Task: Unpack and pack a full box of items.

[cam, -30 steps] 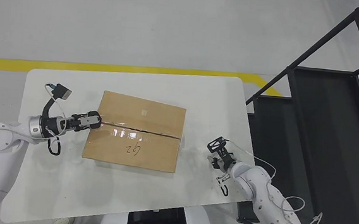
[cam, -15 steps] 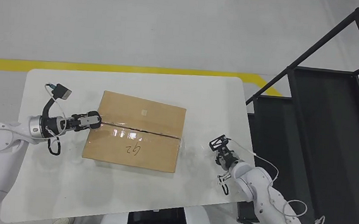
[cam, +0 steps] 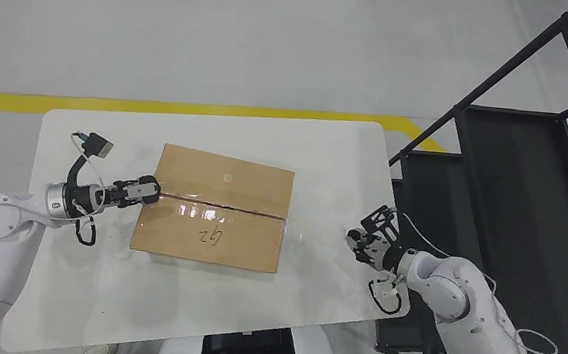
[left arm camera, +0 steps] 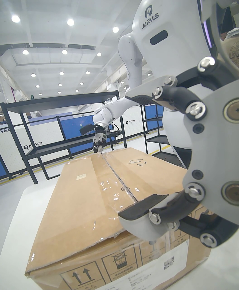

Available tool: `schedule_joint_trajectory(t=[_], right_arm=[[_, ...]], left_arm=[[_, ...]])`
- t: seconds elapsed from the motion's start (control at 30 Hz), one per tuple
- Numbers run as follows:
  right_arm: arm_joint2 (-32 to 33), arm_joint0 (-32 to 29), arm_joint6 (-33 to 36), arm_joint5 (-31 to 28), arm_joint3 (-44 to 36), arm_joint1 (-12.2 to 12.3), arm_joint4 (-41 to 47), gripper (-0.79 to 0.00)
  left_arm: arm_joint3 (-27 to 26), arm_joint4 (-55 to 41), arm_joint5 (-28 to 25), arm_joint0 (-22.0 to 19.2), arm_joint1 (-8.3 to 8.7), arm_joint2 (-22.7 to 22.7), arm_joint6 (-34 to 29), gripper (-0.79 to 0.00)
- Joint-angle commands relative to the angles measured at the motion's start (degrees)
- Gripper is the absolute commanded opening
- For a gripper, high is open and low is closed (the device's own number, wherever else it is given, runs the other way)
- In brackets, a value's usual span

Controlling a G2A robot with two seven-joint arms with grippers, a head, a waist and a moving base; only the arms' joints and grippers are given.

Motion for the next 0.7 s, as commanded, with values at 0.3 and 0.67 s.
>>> schedule_joint_trajectory(t=[0.3,0.67], right_arm=[[2.67,4.28,16.75,-5.13,0.81,1.65,35.46,-0.785],[-3.47,13.59,23.55,1.26,-3.89,1.94,53.65,-0.785]], left_arm=[[0.00,0.00,0.00,0.00,0.00,0.00,0.00,0.000],[0.00,0.00,0.00,0.00,0.00,0.00,0.00,0.000]])
